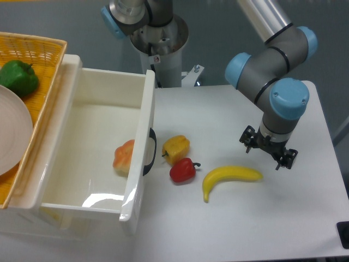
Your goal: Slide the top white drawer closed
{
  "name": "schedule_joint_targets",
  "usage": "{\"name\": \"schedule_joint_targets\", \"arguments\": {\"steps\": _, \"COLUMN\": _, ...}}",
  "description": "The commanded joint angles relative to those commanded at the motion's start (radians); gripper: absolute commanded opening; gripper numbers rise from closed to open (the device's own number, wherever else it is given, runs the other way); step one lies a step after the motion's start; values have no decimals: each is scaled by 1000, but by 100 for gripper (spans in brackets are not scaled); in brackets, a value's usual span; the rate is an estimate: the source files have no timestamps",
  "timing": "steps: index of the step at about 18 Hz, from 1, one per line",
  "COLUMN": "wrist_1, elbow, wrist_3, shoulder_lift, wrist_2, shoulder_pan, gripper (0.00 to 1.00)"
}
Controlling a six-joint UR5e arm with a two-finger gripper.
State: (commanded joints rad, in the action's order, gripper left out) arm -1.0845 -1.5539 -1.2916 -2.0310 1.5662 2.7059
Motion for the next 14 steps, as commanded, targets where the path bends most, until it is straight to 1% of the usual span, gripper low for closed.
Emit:
{"name": "schedule_joint_targets", "arguments": {"steps": 2, "wrist_1": 0, "elbow": 0, "wrist_3": 37, "shoulder_lift": 2, "wrist_2": 2, "shoulder_pan": 2, "gripper": 100}}
{"name": "schedule_joint_targets", "arguments": {"steps": 4, "wrist_1": -3, "elbow": -3, "wrist_3": 159, "shoulder_lift": -1, "wrist_2": 2, "shoulder_pan": 0, "gripper": 100}}
{"name": "schedule_joint_targets", "arguments": {"steps": 5, "wrist_1": -2, "elbow": -2, "wrist_3": 196, "shoulder_lift": -8, "wrist_2": 2, "shoulder_pan": 0, "gripper": 100}}
{"name": "schedule_joint_targets", "arguments": {"steps": 7, "wrist_1": -3, "elbow": -2, "wrist_3": 212, "shoulder_lift": -8, "wrist_2": -3, "shoulder_pan": -2, "gripper": 100}}
{"name": "schedule_joint_targets", "arguments": {"steps": 9, "wrist_1": -2, "elbow": 1, "wrist_3": 221, "shoulder_lift": -8, "wrist_2": -35, "shoulder_pan": 2, "gripper": 100}}
{"name": "schedule_joint_targets", "arguments": {"steps": 10, "wrist_1": -3, "elbow": 5, "wrist_3": 222, "shoulder_lift": -6, "wrist_2": -55, "shoulder_pan": 6, "gripper": 95}}
{"name": "schedule_joint_targets", "arguments": {"steps": 11, "wrist_1": -6, "elbow": 3, "wrist_3": 229, "shoulder_lift": -2, "wrist_2": -73, "shoulder_pan": 11, "gripper": 75}}
{"name": "schedule_joint_targets", "arguments": {"steps": 13, "wrist_1": -9, "elbow": 1, "wrist_3": 283, "shoulder_lift": 2, "wrist_2": -121, "shoulder_pan": 23, "gripper": 42}}
{"name": "schedule_joint_targets", "arguments": {"steps": 14, "wrist_1": -11, "elbow": 3, "wrist_3": 335, "shoulder_lift": 2, "wrist_2": -153, "shoulder_pan": 25, "gripper": 31}}
